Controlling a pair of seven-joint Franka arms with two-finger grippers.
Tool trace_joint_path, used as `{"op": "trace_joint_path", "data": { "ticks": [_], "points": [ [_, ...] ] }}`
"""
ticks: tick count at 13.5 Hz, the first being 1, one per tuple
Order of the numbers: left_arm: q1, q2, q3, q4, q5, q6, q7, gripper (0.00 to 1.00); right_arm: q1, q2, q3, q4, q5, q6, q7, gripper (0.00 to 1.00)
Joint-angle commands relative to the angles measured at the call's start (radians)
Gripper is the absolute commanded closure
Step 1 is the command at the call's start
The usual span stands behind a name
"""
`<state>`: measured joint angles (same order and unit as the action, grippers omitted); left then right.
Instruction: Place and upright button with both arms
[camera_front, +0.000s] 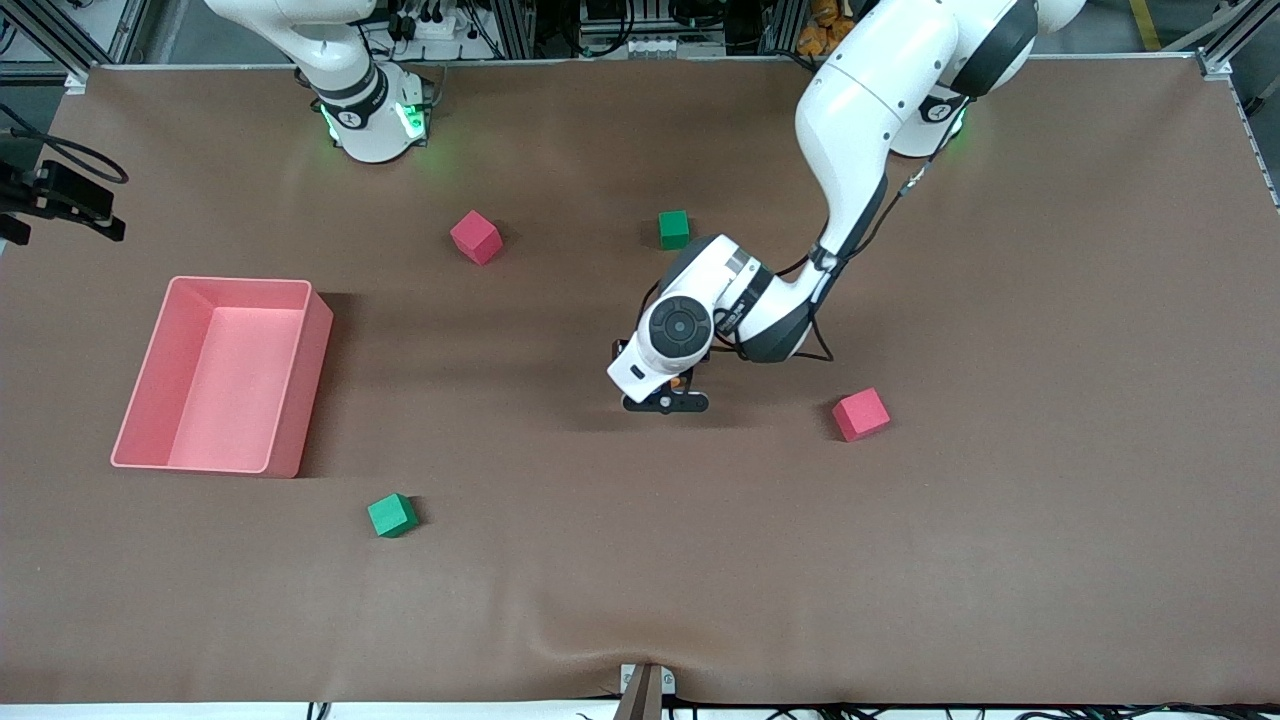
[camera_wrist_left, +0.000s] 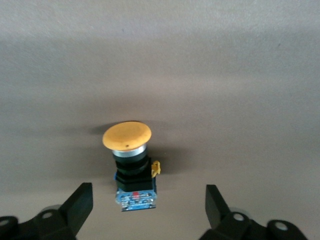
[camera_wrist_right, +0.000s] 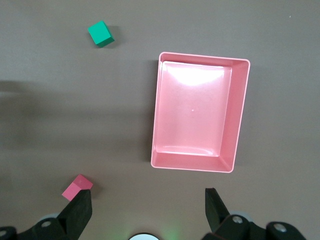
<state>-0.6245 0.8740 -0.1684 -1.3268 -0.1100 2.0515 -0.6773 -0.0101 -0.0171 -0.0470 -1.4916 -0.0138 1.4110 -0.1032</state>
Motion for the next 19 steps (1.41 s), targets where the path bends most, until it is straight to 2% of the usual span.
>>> {"op": "trace_joint_path", "data": {
  "ticks": [1, 5, 9, 12, 17, 19],
  "points": [
    [-0.004, 0.01, 0.01, -0.012, -0.005, 0.029, -0.015, 0.03, -0.002, 0.012, 0.007, 0.028, 0.023, -0.014, 0.005, 0.0],
    [-0.004, 0.008, 0.012, -0.026, -0.004, 0.029, -0.016, 0.06, -0.013, 0.031, 0.004, 0.021, 0.025, -0.02, 0.005, 0.0],
    [-0.003, 0.003, 0.012, -0.038, -0.004, 0.026, -0.016, 0.26, -0.068, 0.085, 0.001, 0.021, 0.101, 0.039, -0.001, 0.0],
    [-0.003, 0.003, 0.012, -0.035, -0.005, 0.026, -0.015, 0.36, -0.097, 0.086, -0.001, 0.019, 0.087, 0.057, 0.008, 0.0],
    [0.0, 0.003, 0.013, -0.035, -0.005, 0.026, -0.016, 0.71, -0.082, 0.075, 0.009, 0.011, 0.043, 0.046, 0.01, 0.0],
    [0.002, 0.0, 0.015, -0.035, -0.005, 0.026, -0.016, 0.83, -0.056, 0.071, 0.009, 0.01, -0.007, 0.046, 0.011, 0.0]
  ]
}}
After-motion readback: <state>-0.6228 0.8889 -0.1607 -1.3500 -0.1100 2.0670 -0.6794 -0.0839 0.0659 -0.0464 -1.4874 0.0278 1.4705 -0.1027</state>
